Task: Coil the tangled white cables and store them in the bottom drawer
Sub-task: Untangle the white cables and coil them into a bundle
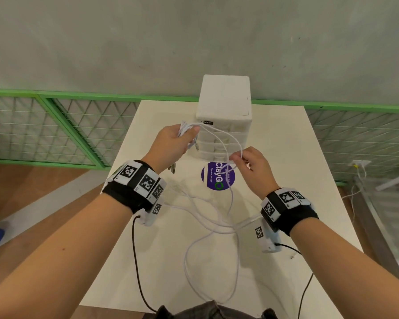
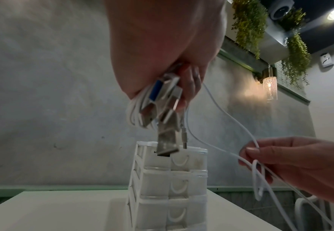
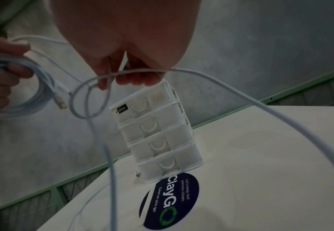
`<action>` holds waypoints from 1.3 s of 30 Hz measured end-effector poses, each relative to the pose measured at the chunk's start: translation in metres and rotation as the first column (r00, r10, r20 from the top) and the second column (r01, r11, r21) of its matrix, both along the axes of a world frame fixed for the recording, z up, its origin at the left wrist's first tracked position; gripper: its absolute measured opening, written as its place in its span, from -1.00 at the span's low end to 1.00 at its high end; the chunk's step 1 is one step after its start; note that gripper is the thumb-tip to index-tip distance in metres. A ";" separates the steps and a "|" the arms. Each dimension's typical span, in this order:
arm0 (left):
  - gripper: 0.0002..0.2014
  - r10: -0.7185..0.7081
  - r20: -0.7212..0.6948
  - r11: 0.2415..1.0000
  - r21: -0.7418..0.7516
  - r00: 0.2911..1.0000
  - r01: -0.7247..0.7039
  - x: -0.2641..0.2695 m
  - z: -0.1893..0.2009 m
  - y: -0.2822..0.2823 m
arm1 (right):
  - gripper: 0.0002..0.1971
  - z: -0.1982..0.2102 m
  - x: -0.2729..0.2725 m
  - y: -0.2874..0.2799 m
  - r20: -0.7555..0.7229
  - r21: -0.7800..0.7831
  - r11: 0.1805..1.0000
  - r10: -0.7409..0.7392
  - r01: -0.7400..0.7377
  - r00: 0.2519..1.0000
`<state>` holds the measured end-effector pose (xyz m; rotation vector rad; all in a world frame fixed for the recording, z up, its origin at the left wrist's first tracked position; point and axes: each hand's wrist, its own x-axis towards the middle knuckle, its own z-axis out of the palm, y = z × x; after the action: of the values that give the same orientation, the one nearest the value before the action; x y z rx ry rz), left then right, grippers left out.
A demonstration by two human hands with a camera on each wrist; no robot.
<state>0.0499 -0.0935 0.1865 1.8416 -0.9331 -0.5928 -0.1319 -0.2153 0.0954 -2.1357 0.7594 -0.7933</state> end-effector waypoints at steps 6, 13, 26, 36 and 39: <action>-0.65 0.010 0.065 0.995 0.101 0.998 -0.017 0.011 0.000 0.009 | -0.83 -0.001 -0.014 -0.012 -0.066 -0.388 0.867 -0.365 0.313 0.929; -0.59 -0.076 0.072 0.986 0.153 0.995 0.064 0.004 0.002 0.013 | -0.47 0.010 -0.009 -0.008 -0.527 -0.154 0.926 -0.371 0.344 0.765; -0.50 0.016 -0.076 0.999 0.041 0.997 -0.013 0.018 0.019 -0.002 | -0.69 0.007 0.002 0.020 -0.152 0.059 0.991 0.125 -0.117 0.981; -0.48 0.252 -0.073 0.967 0.056 0.965 -0.249 0.056 0.006 0.015 | -0.49 -0.020 -0.033 0.011 -0.467 0.136 0.981 0.188 -0.140 0.864; -0.46 0.169 -0.096 0.985 0.060 0.981 -0.163 0.034 0.006 0.008 | -0.54 -0.010 -0.022 0.019 -0.187 0.333 0.942 0.103 -0.036 0.977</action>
<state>0.0840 -0.0851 0.1922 1.8956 -0.6952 -0.6051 -0.1538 -0.1963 0.0858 -1.9432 0.8499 -0.3818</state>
